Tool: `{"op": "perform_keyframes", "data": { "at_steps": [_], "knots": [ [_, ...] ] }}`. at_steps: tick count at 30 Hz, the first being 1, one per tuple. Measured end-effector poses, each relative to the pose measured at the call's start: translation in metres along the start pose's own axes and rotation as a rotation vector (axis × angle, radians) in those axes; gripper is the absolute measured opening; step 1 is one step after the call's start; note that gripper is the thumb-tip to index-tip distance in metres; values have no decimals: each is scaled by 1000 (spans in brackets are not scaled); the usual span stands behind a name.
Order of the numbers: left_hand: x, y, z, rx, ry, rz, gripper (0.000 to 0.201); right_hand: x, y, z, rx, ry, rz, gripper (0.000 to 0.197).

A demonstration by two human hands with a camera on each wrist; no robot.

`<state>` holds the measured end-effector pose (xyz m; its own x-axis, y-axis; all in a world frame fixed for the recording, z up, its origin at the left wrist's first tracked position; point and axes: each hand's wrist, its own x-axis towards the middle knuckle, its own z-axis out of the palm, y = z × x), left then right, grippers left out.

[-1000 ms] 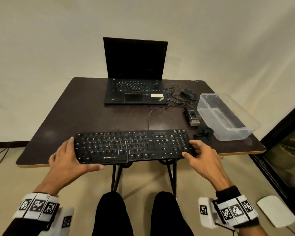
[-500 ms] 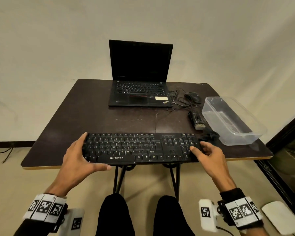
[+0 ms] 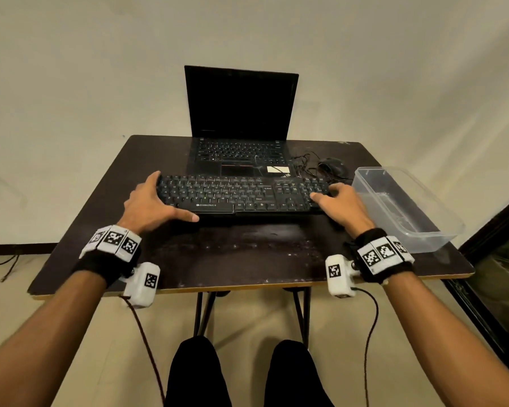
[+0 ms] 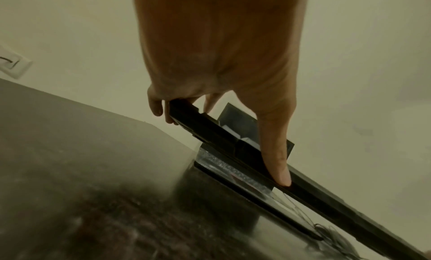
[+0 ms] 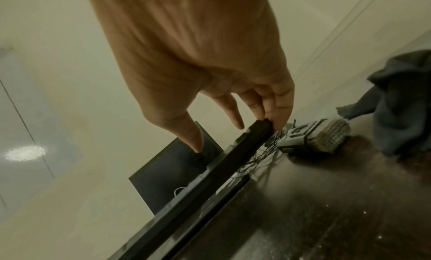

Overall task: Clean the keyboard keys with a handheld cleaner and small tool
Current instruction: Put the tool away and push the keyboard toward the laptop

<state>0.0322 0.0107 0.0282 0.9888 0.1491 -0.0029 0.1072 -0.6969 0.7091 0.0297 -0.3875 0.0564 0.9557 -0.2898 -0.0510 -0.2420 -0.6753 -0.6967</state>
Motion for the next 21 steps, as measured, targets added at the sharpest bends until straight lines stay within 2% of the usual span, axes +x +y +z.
{"op": "perform_keyframes", "data": {
  "at_steps": [5,10,13,15,21],
  "knots": [
    [34,-6,14,106,-61,-67,169,22,-2,20,-109,-108,38,77],
    [52,-6,29,97,-88,-96,176,38,-2,33,-216,-159,83,69],
    [57,-1,39,101,-77,-123,161,48,-6,38,-228,-166,95,64],
    [59,1,46,109,-62,-136,156,54,-8,40,-228,-154,100,68],
    [56,-2,50,138,-59,-147,155,61,-5,46,-293,-125,103,68]
  ]
}}
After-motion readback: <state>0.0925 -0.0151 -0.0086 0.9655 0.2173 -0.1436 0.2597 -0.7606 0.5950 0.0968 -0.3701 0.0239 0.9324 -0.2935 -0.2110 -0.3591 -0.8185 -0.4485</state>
